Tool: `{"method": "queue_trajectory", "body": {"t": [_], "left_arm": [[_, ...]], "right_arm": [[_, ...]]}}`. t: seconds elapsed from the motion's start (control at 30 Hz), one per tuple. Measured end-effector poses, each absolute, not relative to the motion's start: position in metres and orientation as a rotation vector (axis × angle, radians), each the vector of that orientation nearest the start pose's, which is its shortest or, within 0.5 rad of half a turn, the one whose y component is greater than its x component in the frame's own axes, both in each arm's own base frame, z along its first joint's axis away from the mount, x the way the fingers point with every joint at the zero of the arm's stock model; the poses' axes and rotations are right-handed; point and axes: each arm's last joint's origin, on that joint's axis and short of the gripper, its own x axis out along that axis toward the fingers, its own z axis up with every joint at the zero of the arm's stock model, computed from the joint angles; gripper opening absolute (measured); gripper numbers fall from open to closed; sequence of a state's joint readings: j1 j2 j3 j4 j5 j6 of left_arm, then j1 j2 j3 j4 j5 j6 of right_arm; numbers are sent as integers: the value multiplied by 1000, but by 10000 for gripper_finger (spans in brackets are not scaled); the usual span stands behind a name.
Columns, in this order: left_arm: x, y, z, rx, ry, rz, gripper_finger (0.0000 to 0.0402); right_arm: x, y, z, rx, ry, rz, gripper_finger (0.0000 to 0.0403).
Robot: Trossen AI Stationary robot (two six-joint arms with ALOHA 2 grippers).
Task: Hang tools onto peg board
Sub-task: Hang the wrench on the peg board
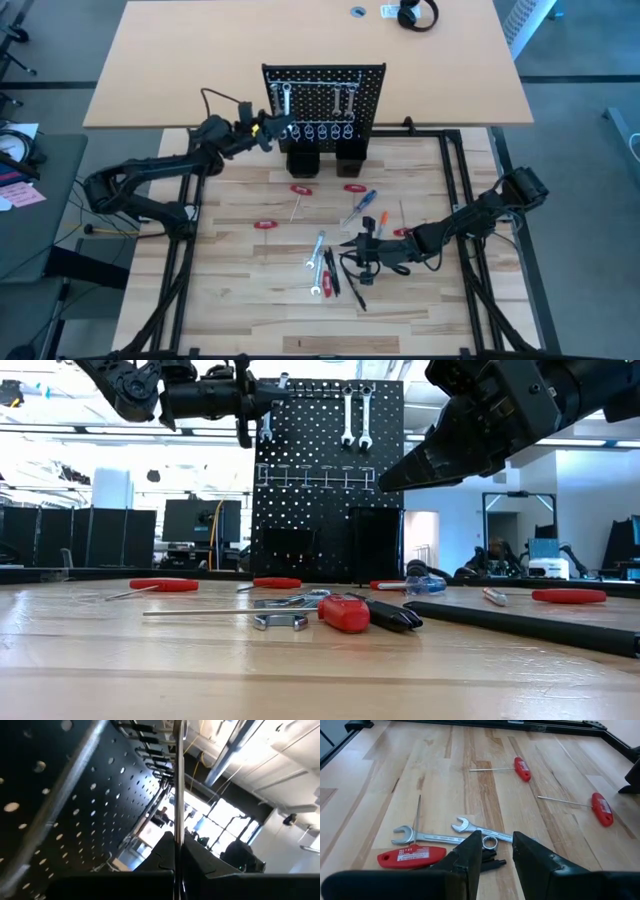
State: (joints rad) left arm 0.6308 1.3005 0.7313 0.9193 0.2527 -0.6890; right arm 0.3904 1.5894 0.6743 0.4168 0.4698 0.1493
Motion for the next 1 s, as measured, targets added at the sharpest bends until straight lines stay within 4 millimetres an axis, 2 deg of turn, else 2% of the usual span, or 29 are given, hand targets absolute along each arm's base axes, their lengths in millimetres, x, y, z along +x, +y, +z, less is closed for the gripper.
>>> {"method": "queue_trajectory", "body": {"t": [0.13,0.6,0.73,1.0], "left_arm": [[232,160,312,-530,-393,263,0],[233,164,306,-604,-361,347,8],[233,164,304,-621,-352,363,44],[234,165,297,-683,-299,380,146]], "right_arm": [[286,104,165,-61,444,-111,118],[286,104,165,-61,444,-111,118],[286,104,165,-61,444,-110,118],[286,104,165,-61,445,-110,118]]}}
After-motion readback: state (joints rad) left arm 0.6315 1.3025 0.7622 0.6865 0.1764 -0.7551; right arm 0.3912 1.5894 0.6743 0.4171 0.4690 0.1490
